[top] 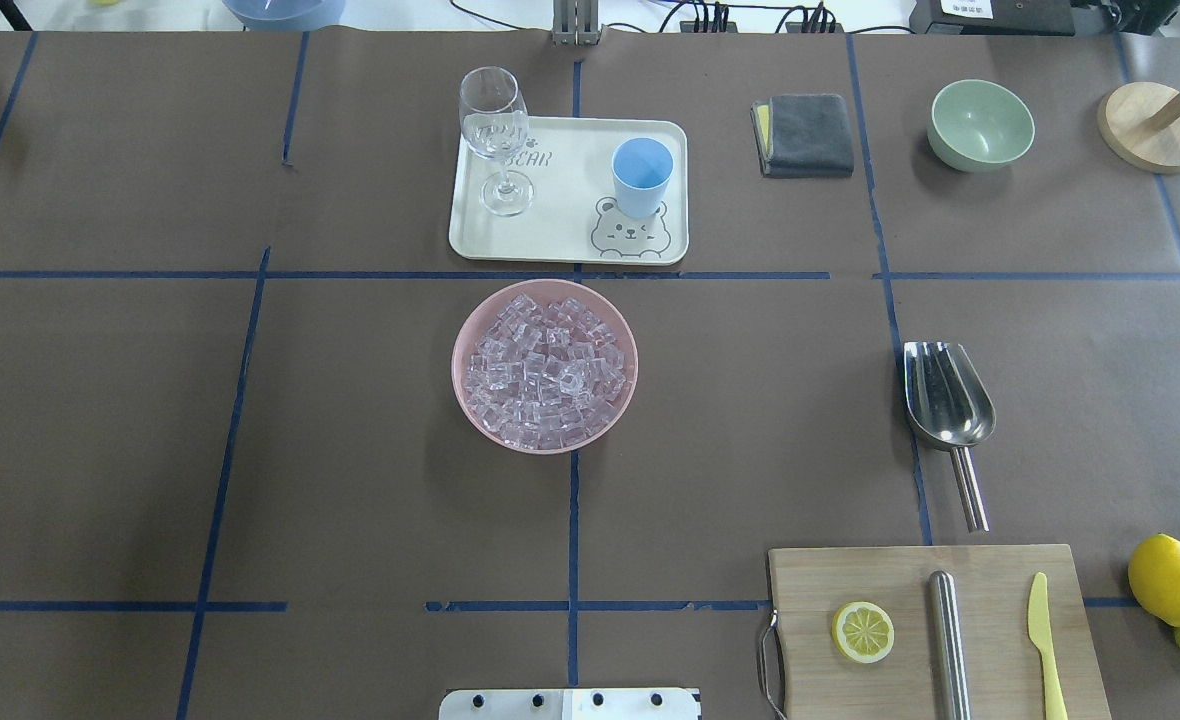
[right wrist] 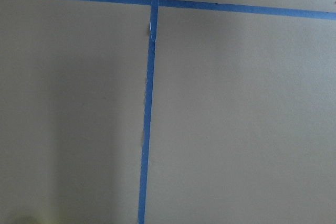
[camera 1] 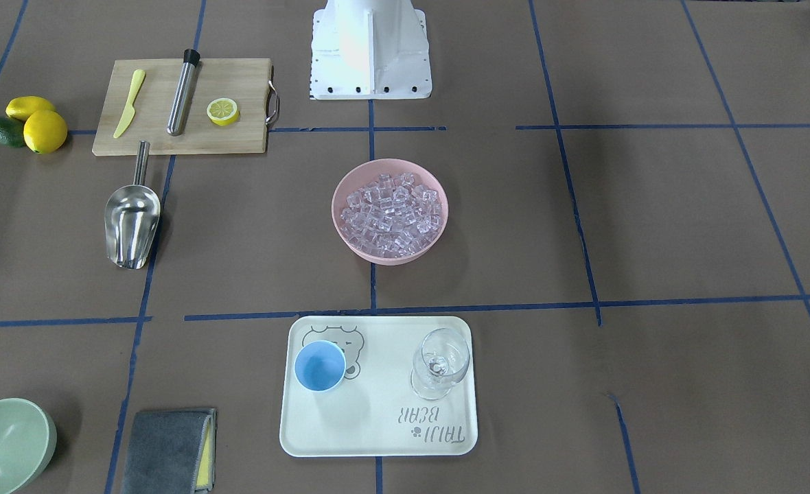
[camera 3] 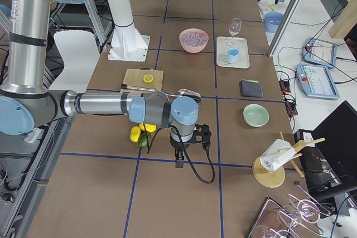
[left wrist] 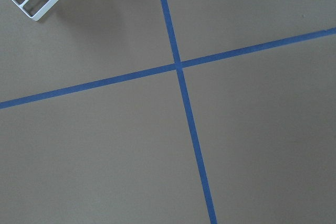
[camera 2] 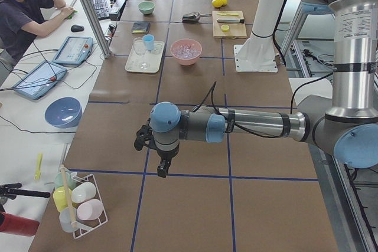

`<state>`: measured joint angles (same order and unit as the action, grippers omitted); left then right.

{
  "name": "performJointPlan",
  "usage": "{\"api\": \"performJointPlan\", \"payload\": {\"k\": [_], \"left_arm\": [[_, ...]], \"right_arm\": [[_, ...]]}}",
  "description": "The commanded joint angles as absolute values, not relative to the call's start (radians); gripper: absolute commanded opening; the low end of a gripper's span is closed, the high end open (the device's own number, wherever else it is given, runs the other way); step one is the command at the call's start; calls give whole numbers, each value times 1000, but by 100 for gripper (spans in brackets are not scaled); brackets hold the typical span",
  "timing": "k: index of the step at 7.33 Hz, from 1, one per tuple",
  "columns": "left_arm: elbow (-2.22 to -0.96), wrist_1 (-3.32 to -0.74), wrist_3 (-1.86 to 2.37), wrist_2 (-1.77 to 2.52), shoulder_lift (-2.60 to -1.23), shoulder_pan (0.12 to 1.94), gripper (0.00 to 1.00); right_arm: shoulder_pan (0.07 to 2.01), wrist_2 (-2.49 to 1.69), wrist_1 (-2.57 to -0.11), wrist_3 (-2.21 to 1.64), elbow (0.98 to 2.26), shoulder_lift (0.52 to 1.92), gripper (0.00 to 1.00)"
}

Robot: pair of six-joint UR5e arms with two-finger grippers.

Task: Put ice in cup with scoop

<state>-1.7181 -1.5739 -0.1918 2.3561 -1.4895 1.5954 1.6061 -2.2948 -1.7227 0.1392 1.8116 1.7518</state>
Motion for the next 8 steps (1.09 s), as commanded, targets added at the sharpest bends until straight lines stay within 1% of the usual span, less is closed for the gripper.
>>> {"api": "performJointPlan", "payload": {"k": [1, 8], "left_arm": [[-1727, -1577, -193, 2355, -1489, 1592, 100], [-1732, -1578, -192, 2362, -1506, 1588, 100]], "right_arm": [[1606, -2295, -1724, 138, 1812, 1752, 100], [1591, -2296, -1724, 137, 1812, 1746, 100]]}}
